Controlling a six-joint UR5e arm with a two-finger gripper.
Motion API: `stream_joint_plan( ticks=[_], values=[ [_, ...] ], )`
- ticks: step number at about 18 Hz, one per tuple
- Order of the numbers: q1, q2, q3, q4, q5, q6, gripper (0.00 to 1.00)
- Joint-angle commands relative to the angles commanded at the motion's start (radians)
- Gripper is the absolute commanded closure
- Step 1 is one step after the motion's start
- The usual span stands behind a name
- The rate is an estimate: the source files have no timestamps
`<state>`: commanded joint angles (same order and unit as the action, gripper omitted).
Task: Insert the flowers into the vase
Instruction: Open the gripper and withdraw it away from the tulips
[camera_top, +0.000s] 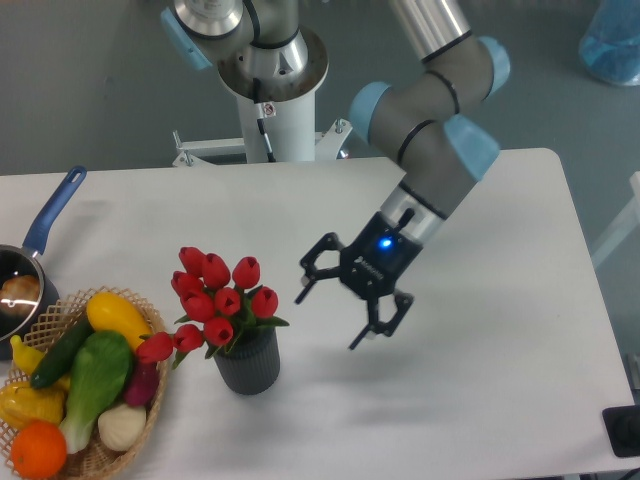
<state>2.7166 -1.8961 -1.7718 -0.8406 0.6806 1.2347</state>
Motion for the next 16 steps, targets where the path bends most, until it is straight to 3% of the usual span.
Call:
stream_joint_plan(
  ticks=[6, 10, 13, 16],
  values=[
    [0.021, 0.009, 0.041, 0.006, 0.302, 0.221, 0.00],
    [0.083, 0.011, 0.043, 0.003, 0.385, 0.230, 0.00],
    [0.074, 0.015, 0.038, 0.005, 0.603, 0.235, 0.00],
    [0.049, 0.000, 0.049, 0.006, 0.709, 0.235, 0.00]
  ],
)
